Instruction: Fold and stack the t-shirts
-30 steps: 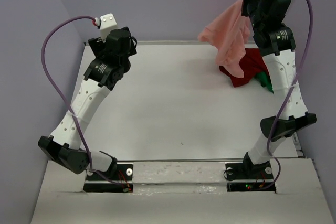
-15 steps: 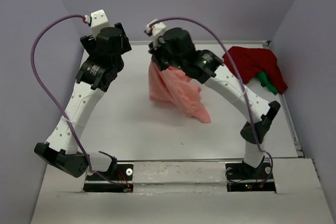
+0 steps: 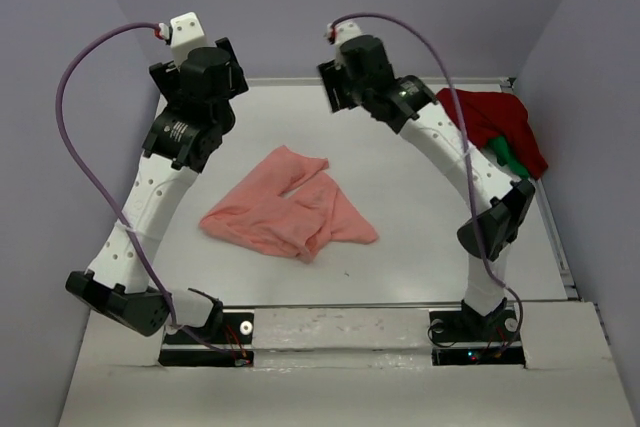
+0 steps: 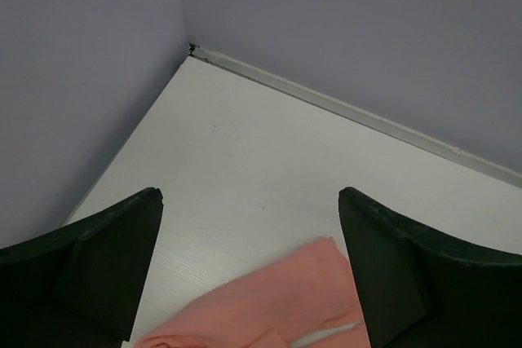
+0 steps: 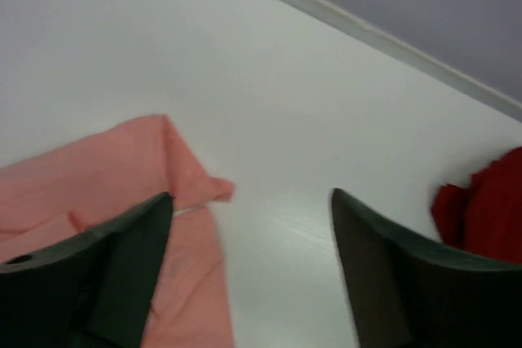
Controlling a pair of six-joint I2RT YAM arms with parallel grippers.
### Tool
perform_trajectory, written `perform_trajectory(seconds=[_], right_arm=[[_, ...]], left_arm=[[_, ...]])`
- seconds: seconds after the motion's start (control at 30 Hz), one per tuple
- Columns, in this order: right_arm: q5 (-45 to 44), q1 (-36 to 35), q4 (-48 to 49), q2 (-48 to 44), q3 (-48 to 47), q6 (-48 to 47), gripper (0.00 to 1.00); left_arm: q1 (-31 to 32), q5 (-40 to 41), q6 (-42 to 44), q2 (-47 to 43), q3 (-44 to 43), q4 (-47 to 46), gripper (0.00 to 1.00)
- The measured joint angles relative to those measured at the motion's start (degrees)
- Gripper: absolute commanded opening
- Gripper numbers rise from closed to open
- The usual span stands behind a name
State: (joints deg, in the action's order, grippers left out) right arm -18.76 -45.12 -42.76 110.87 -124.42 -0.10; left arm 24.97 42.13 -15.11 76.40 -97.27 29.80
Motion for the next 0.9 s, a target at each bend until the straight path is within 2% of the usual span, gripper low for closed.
perform_trajectory(seconds=[0.03,0.07,0.1,0.13,0.2,0.23,0.4,0.6,0.73,0.9], right_arm=[[-0.13,2.71,0.09,-0.5,-0.13,0.26,0.22],[-0.37,5.35,0.57,-0.96,0.0,0.81,0.39],[-0.37,11.17,1.73,-2.45,1.38,1.77,0.42],[-0.35,14.25,2.49,-3.23,2.51,2.32,0.37],[0.24,20.92,4.04,-5.09,6.19,3.04,0.03],[0.28,23.8,4.46,-5.75,8.15,4.02,0.0],[2.95,30.1,6.38,-5.7,16.72,6.67,0.0],[12.9,37.42,8.04,-3.34,26.16,12.04,0.0],[13.81,42.01,8.5,-1.77,27.85,13.4,0.0],[16.61,43.06,9.07,0.46,27.87,13.66,0.0]], left_arm=[[0.0,0.0,0.04,0.22,0.04,0.0,0.99],[-0.02,-0.02,0.07,0.5,0.39,-0.35,0.99],[-0.04,-0.07,0.09,0.66,0.74,-0.55,0.99],[-0.07,-0.11,0.11,0.81,1.16,-0.68,0.99],[-0.07,-0.52,0.13,1.33,2.14,-0.9,0.99],[-0.07,-0.92,0.13,1.64,2.54,-0.9,0.99],[-0.07,-3.15,0.04,2.78,6.27,-1.81,0.99],[-0.07,-4.79,0.09,3.34,7.37,-2.03,0.99],[-0.07,-5.7,0.09,3.32,7.69,-3.19,0.99],[-0.07,-6.58,0.07,3.32,7.91,-3.76,0.99]])
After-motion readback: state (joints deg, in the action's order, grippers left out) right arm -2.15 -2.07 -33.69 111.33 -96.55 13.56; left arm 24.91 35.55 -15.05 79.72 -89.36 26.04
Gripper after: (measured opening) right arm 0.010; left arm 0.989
